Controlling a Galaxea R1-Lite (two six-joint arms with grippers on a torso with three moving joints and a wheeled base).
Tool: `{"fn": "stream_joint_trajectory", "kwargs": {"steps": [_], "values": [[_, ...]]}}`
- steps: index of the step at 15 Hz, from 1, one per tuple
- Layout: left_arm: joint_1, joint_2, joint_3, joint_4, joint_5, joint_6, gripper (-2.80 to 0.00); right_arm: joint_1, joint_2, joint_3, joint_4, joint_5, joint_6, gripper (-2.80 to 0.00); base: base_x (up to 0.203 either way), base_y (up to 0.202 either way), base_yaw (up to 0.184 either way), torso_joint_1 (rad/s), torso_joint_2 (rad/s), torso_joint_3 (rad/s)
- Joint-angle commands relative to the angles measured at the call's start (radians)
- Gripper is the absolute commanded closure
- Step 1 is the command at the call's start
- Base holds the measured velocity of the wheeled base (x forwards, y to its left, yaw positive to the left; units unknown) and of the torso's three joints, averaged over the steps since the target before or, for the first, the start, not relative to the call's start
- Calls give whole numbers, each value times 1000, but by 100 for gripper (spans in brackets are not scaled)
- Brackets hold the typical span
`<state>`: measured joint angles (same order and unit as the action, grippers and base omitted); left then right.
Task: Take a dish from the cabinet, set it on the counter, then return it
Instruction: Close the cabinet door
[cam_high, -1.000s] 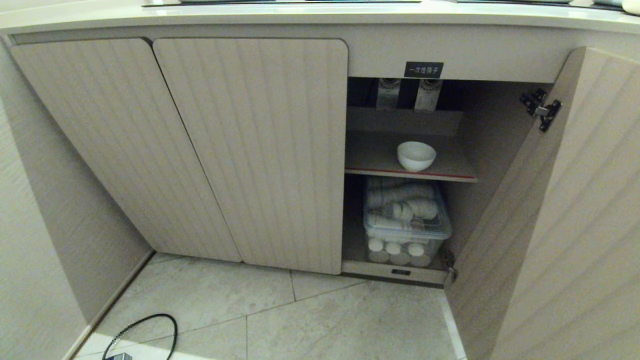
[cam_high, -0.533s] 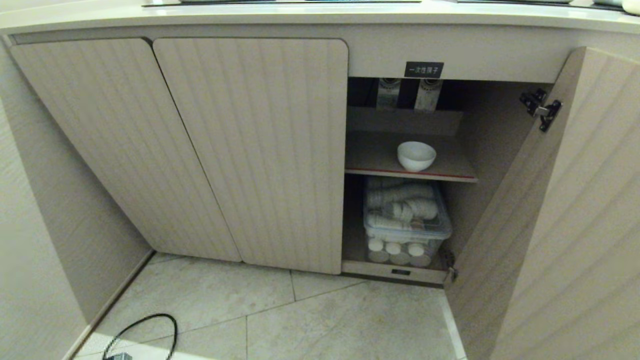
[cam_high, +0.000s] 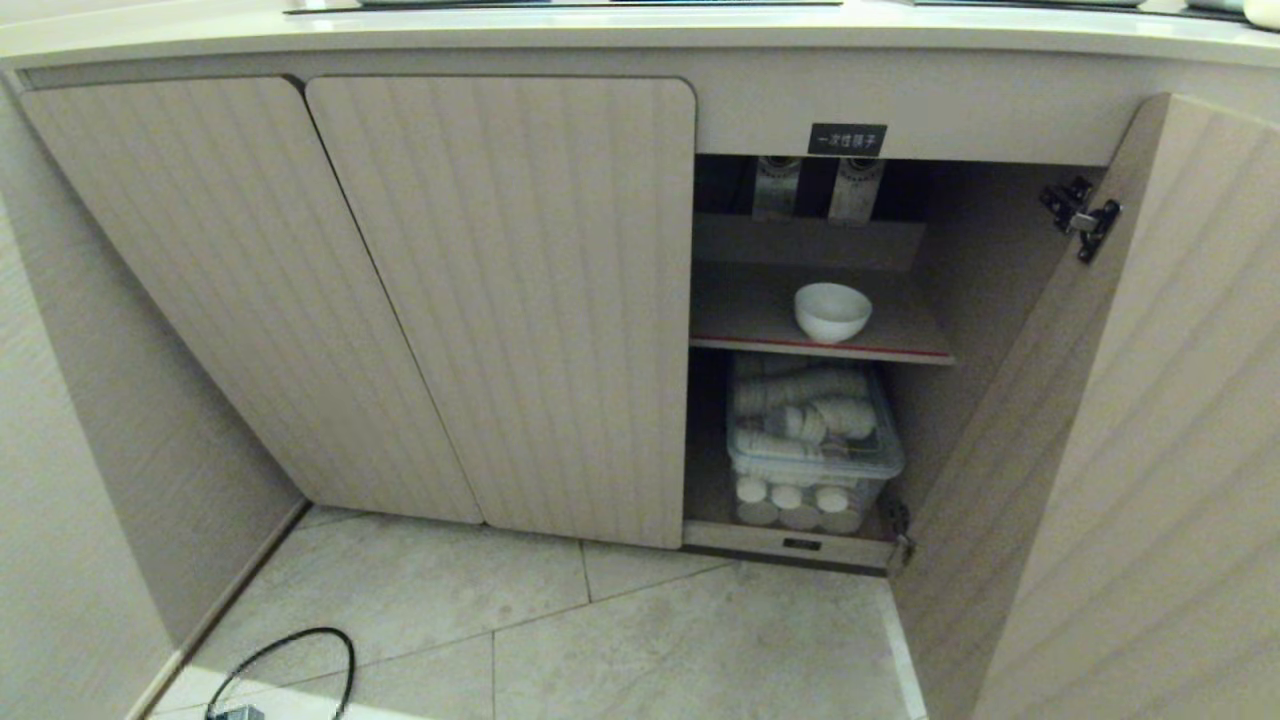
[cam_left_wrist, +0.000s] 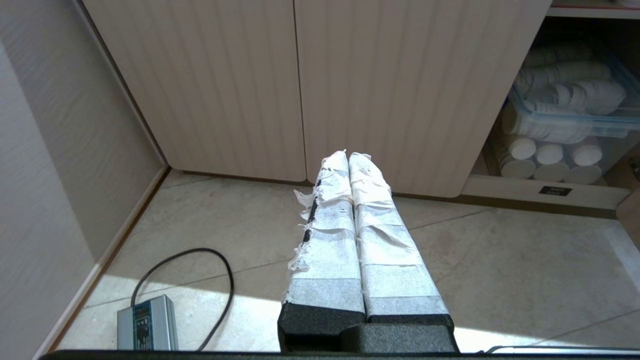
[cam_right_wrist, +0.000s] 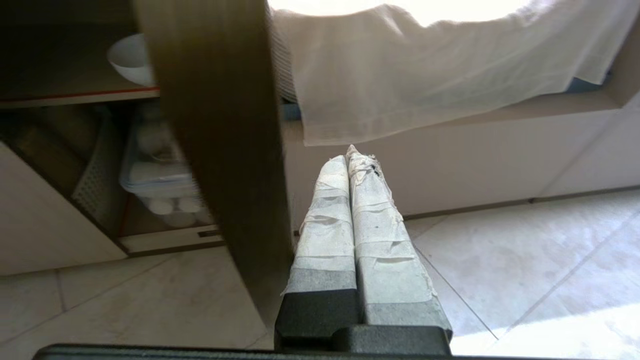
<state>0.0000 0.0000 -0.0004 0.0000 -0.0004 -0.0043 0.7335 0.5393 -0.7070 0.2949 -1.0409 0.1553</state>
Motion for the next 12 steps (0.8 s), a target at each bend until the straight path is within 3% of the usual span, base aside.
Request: {"fn": "stream_joint_trajectory", "kwargs": {"steps": [1, 12], "values": [[0, 0, 0, 0, 0, 0, 0, 18, 19, -2, -10, -4, 1, 0, 0, 0, 0, 0, 0, 0], [0, 0, 0, 0, 0, 0, 0, 101, 92, -5, -165, 30, 6, 0, 0, 0, 0, 0, 0, 0]]}}
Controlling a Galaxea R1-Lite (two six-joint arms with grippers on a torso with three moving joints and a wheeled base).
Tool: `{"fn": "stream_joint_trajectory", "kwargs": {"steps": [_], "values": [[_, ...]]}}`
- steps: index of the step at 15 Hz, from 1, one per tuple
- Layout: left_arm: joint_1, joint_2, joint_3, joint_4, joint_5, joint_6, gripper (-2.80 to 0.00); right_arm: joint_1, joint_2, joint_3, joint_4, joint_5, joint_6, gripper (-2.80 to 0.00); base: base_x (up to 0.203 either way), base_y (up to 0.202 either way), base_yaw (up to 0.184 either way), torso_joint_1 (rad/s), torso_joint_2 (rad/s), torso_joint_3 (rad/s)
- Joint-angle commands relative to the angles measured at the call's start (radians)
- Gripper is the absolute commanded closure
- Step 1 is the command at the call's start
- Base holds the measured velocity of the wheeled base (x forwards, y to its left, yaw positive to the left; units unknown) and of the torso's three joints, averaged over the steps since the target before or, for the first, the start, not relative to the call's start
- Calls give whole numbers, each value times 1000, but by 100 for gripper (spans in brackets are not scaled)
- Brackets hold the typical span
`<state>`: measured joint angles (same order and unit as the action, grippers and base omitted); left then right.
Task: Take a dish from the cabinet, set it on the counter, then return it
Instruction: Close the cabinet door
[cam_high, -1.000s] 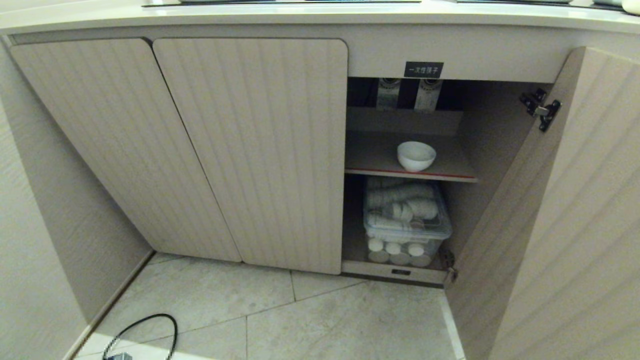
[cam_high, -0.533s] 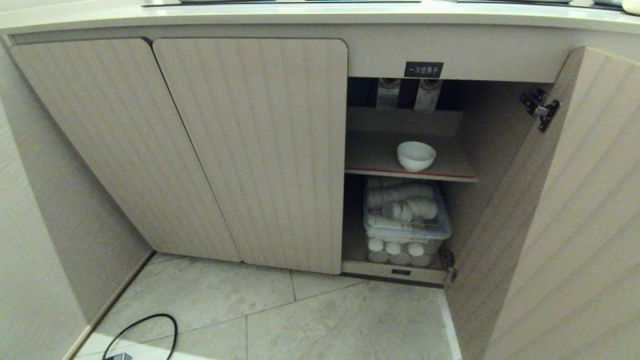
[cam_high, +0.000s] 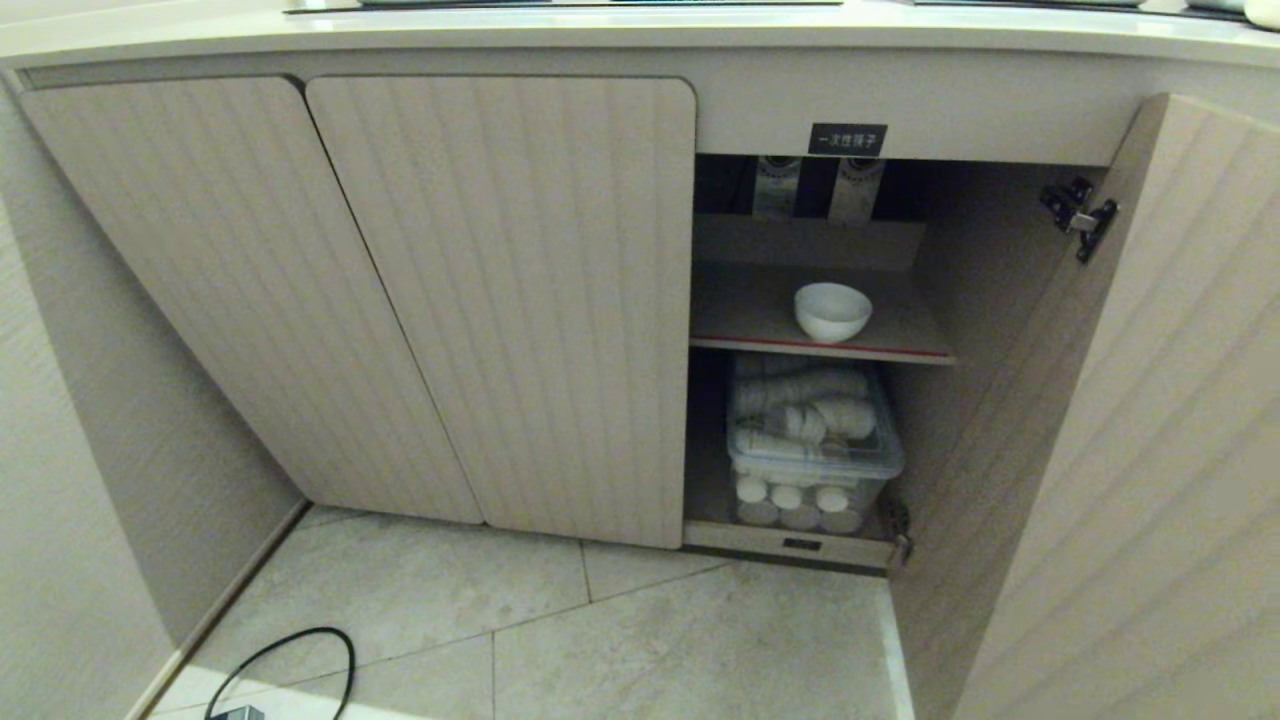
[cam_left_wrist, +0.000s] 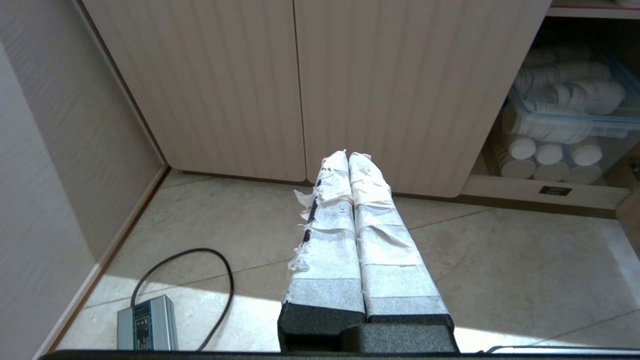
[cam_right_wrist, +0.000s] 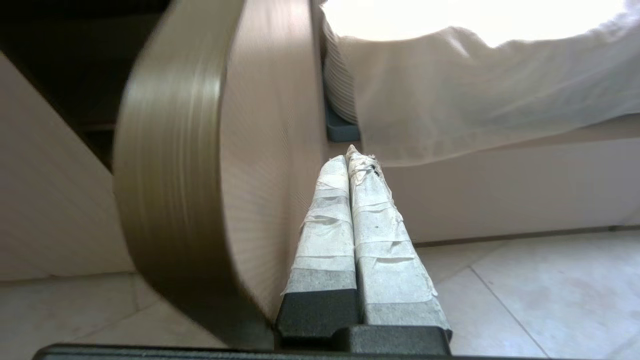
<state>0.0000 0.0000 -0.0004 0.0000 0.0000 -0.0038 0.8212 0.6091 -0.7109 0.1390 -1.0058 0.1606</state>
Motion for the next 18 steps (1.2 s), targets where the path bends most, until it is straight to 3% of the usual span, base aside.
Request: {"fn": "stream_joint_trajectory", "kwargs": {"steps": [1, 18], "values": [[0, 0, -1, 0, 0, -1, 0, 26, 33, -1, -29, -5, 1, 0, 0, 0, 0, 0, 0, 0], [0, 0, 0, 0, 0, -1, 0, 87, 178, -2, -217, 3, 13, 0, 0, 0, 0, 0, 0, 0]]}}
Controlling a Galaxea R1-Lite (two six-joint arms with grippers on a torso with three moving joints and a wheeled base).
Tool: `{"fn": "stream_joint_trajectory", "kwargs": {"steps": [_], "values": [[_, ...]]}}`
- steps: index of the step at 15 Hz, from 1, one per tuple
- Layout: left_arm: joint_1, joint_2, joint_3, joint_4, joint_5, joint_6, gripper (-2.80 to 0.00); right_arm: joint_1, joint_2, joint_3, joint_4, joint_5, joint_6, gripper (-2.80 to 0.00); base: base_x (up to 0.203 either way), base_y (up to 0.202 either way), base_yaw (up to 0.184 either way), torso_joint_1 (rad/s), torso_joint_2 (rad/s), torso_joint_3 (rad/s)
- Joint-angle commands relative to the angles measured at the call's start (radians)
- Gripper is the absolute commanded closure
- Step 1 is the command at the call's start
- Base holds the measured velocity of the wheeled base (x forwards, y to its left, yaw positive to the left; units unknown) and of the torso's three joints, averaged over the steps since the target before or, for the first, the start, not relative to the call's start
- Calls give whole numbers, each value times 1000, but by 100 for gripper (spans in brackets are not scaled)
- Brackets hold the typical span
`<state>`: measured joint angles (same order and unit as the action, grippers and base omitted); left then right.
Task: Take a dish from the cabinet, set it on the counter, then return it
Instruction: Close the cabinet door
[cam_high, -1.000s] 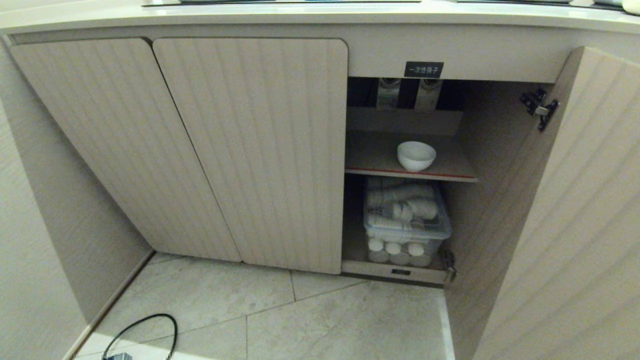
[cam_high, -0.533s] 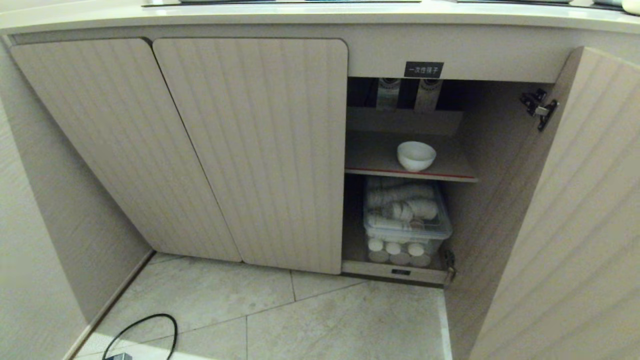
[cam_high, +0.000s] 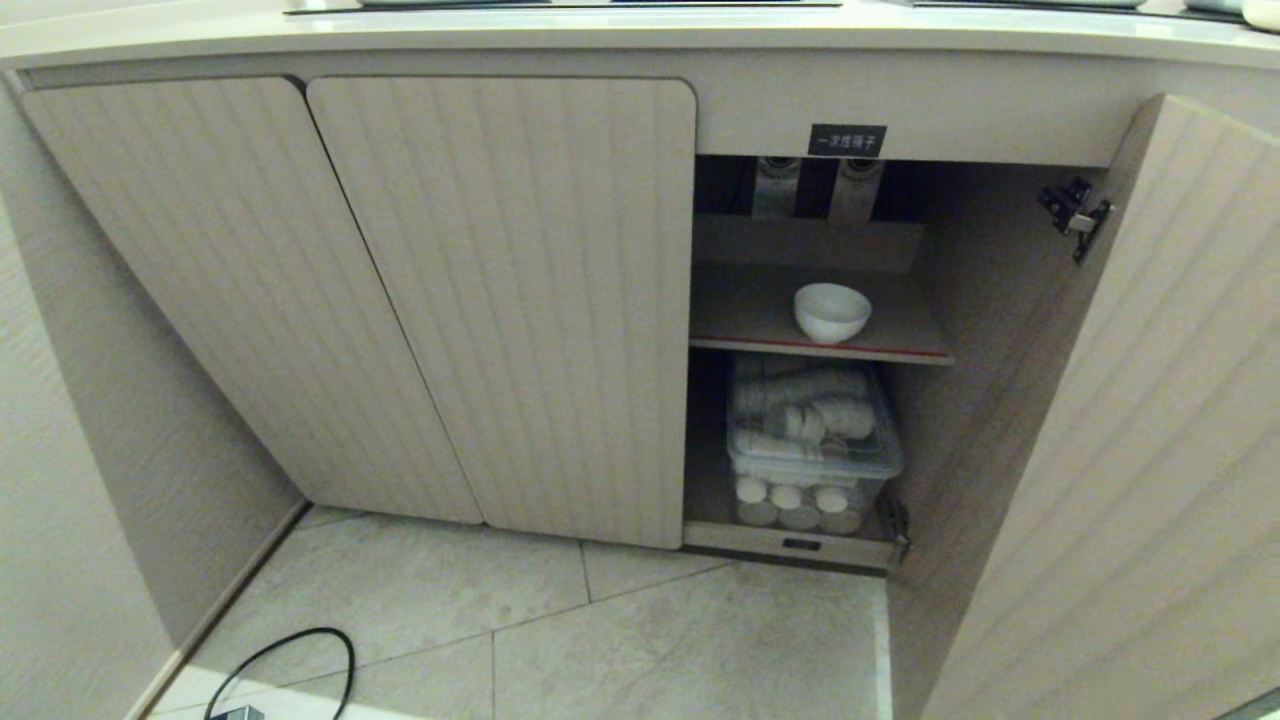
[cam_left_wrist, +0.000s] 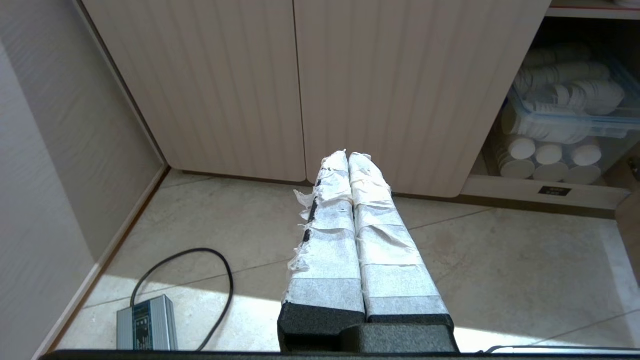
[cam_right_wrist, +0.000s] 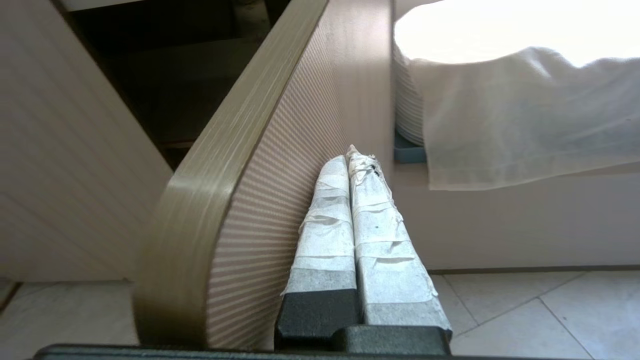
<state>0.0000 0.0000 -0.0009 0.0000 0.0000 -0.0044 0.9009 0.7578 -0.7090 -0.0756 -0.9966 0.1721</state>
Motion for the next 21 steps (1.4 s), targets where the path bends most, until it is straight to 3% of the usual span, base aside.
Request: {"fn": "stream_joint_trajectory", "kwargs": {"steps": [1, 21], "values": [[0, 0, 1, 0, 0, 0, 0, 11, 40, -5, -11, -7, 1, 0, 0, 0, 0, 0, 0, 0], [0, 0, 0, 0, -1, 0, 0, 85, 275, -23, -188, -5, 23, 0, 0, 0, 0, 0, 0, 0]]}}
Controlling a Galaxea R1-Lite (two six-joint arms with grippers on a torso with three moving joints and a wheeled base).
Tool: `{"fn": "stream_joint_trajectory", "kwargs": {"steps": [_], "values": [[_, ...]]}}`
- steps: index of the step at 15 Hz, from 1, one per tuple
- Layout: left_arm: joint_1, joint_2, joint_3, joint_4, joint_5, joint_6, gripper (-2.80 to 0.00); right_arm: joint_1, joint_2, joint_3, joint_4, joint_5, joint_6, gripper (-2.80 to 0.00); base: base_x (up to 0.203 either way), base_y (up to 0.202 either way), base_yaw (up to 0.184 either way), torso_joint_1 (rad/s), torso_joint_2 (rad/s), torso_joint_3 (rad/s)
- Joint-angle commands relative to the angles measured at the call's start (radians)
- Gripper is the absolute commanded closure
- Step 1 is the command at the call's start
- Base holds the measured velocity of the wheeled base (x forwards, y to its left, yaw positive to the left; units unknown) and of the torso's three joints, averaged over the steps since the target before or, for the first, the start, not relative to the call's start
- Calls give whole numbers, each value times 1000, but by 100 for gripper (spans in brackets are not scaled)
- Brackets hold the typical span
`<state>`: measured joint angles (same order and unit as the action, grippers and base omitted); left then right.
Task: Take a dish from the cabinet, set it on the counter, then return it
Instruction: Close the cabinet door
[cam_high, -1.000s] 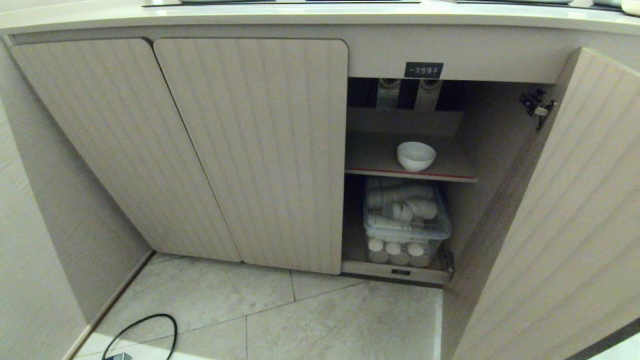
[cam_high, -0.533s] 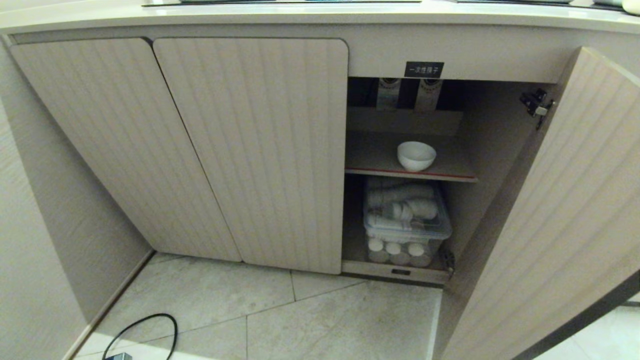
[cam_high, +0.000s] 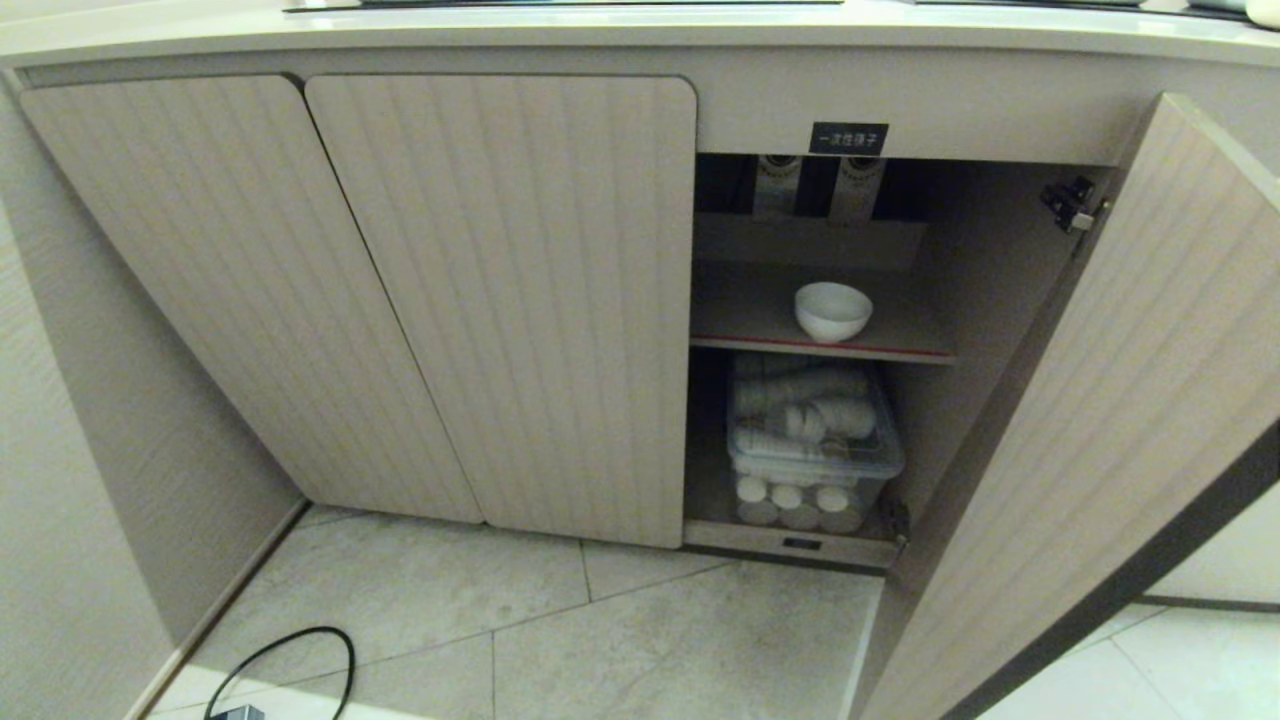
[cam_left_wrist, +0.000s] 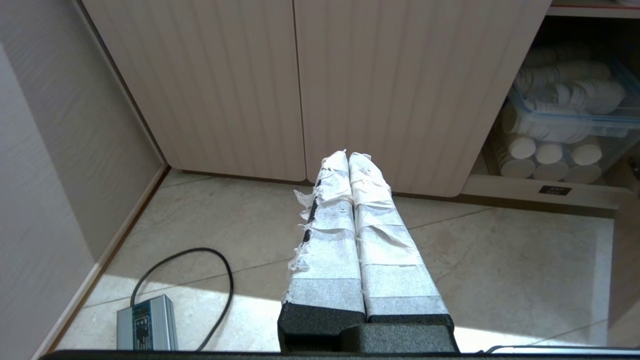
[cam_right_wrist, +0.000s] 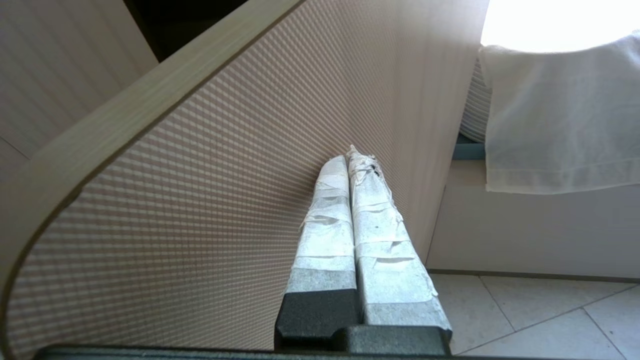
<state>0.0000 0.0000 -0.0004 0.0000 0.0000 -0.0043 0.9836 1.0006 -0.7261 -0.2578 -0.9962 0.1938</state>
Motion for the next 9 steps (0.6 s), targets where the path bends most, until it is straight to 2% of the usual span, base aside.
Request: {"fn": "stream_joint_trajectory", "kwargs": {"steps": [1, 9], "values": [[0, 0, -1, 0, 0, 0, 0, 3, 47, -14, -12, -6, 1, 0, 0, 0, 0, 0, 0, 0], [0, 0, 0, 0, 0, 0, 0, 9, 228, -87, -120, -6, 1, 0, 0, 0, 0, 0, 0, 0]]}}
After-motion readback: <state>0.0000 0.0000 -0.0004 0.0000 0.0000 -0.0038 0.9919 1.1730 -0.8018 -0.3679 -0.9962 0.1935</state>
